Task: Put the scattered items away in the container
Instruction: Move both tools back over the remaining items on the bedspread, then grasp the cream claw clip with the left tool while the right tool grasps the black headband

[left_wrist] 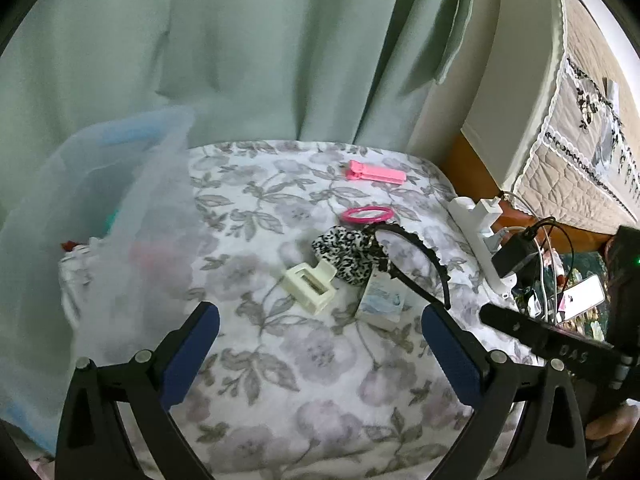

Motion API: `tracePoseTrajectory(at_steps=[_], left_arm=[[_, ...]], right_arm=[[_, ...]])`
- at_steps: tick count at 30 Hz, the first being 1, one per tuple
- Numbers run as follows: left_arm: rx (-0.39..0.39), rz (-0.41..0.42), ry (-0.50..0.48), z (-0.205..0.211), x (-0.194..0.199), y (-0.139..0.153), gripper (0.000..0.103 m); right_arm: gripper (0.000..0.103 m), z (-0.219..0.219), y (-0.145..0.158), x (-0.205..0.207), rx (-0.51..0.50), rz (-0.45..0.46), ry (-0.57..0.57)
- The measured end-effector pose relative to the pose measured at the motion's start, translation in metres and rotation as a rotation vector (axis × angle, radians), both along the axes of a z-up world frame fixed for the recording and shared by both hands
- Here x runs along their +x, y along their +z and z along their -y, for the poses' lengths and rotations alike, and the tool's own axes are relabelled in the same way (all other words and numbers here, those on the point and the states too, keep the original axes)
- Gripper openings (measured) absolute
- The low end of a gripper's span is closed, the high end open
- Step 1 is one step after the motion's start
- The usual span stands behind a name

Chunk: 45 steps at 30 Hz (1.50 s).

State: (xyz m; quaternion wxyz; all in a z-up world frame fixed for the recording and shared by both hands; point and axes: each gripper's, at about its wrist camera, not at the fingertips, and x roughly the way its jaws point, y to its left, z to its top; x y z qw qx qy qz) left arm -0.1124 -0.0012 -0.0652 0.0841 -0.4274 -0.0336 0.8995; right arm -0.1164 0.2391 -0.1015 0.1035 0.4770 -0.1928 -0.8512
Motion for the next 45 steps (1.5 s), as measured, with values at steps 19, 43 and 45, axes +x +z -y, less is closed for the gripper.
tracePoseTrajectory(at_steps=[19, 43, 45], left_arm=[[-0.118, 0.195, 0.009, -0.021, -0.069, -0.076, 0.101], [-0.090, 0.278, 0.056, -0.016, -0.119, -0.118, 0.058], [-0.078, 0.275, 0.059, -0.014, -0.119, -0.117, 0.058]], right_arm=[[0.056, 0.037, -0.020, -0.056, 0.054, 0.027, 0.129], [0.032, 0.086, -0.042, -0.127, 0.072, 0.052, 0.197], [0.031, 0.083, -0.043, -0.126, 0.058, 0.053, 0.192]])
